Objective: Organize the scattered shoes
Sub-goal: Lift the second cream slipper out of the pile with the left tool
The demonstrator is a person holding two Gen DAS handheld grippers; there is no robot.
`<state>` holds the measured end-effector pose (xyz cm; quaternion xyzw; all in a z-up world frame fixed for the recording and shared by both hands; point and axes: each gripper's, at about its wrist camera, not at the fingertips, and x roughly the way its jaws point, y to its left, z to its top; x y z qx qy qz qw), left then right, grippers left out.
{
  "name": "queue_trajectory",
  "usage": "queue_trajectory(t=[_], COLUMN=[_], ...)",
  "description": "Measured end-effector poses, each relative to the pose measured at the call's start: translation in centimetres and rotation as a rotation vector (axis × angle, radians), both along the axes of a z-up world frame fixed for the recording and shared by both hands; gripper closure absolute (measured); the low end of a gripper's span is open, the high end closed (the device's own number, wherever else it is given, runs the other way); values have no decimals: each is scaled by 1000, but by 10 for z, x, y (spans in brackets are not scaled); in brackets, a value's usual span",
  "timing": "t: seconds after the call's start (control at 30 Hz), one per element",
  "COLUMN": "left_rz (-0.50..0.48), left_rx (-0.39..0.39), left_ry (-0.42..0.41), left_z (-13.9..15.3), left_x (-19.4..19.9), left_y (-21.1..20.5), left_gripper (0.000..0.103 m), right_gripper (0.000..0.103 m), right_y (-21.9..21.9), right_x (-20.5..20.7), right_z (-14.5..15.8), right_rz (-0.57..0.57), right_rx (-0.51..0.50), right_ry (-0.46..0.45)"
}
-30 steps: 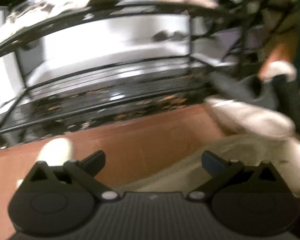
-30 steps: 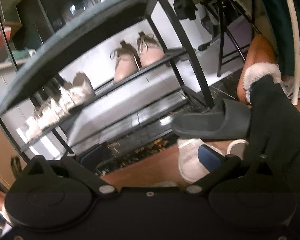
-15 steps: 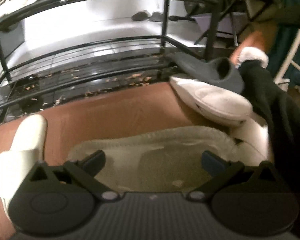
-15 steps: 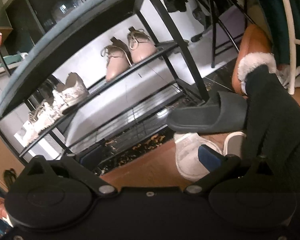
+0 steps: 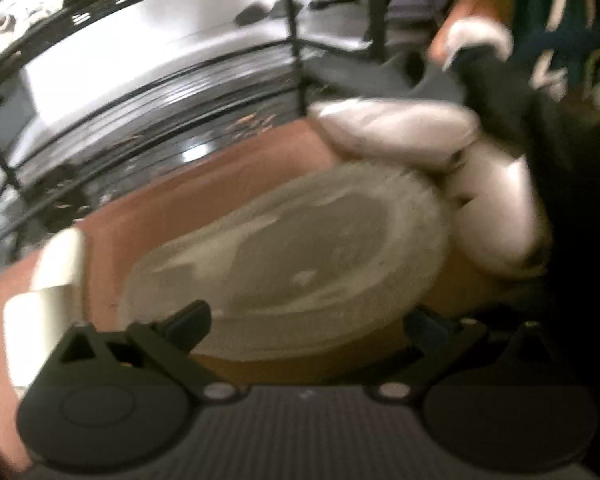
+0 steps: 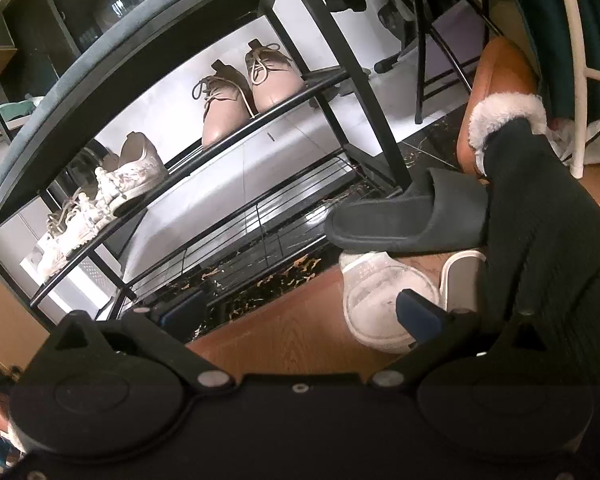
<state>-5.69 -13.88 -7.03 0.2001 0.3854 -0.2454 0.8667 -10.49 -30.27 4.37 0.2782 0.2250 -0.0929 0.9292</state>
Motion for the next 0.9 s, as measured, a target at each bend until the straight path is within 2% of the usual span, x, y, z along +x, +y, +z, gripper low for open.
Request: queue_trajectory(t=[0.03,0.13,0.27,0.3,0.37,0.5,0.57,0.67,0.73,0.77,0.83,0.87,0.9], left_rz=[12,64,46,37,25,-11,-7,64,164,192,254,263,275], left_rx=[16,-14,-39,-44,-49,-48,-68,-193,-334,-377,-492,-510,-525], left_ry=[-10,-14,-40,-43,-57,-141,-159,-111,-74,-61,-34,-41,-61], left_z=[-5,-8,-7,-7,-5,-1,3,17,40,47,70,78,90], left_x=[5,26,41,44,47,42,37,47,63,70,84,86,87], left_y=[1,5,6,6,6,3,4,23,44,51,69,73,79], left_gripper=[0,1,5,12,13,27,29,31,33,34,43,45,51], right_gripper=[0,0,0,0,0,0,0,0,0,0,0,0,0], right_y=[0,-2,-3,-3,-4,-2,-1,-1,-3,-3,-2,-1,1], right_x=[0,1,2,2,2,2,3,2,2,2,3,3,3], right_z=[0,-1,-2,-2,-2,-1,-1,0,-1,-2,-2,-2,-1], right_rz=[1,13,13,10,7,7,7,6,0,-4,-3,1,6], right_rx=[1,10,10,14,21,18,16,11,8,12,19,17,14], right_ry=[1,7,17,17,20,24,27,24,21,23,28,28,27])
